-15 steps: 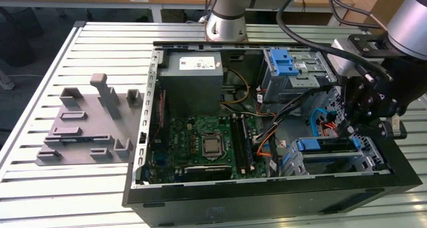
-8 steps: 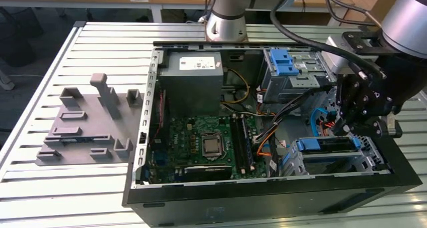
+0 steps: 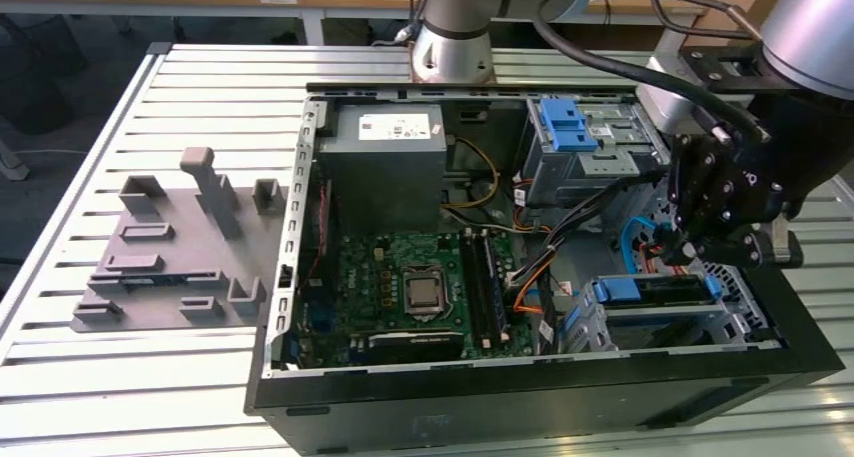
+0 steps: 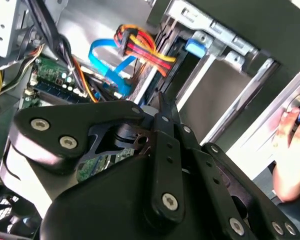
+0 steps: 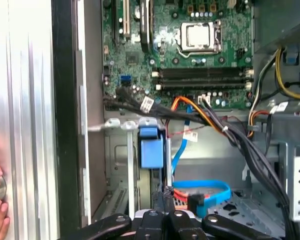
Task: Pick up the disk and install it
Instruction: 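Insert the second disk wire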
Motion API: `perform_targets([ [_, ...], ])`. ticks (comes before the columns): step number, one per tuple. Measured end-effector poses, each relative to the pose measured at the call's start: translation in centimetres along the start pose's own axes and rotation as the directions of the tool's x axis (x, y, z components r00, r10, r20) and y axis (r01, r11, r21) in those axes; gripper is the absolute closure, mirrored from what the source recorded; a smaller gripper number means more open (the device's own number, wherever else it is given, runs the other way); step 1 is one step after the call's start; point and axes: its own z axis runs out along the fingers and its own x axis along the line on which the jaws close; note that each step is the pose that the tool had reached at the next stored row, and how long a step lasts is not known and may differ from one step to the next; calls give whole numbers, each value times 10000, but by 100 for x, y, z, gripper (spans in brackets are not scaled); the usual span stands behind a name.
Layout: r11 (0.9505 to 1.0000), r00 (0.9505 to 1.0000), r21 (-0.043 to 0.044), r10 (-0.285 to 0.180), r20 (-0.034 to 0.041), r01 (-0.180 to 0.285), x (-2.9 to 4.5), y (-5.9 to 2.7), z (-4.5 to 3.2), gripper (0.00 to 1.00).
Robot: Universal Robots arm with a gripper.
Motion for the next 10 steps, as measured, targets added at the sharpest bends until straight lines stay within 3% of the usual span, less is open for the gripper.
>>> perform_targets([
  [10,10000,10000,-7,0,17,0,2,32,-62,89],
])
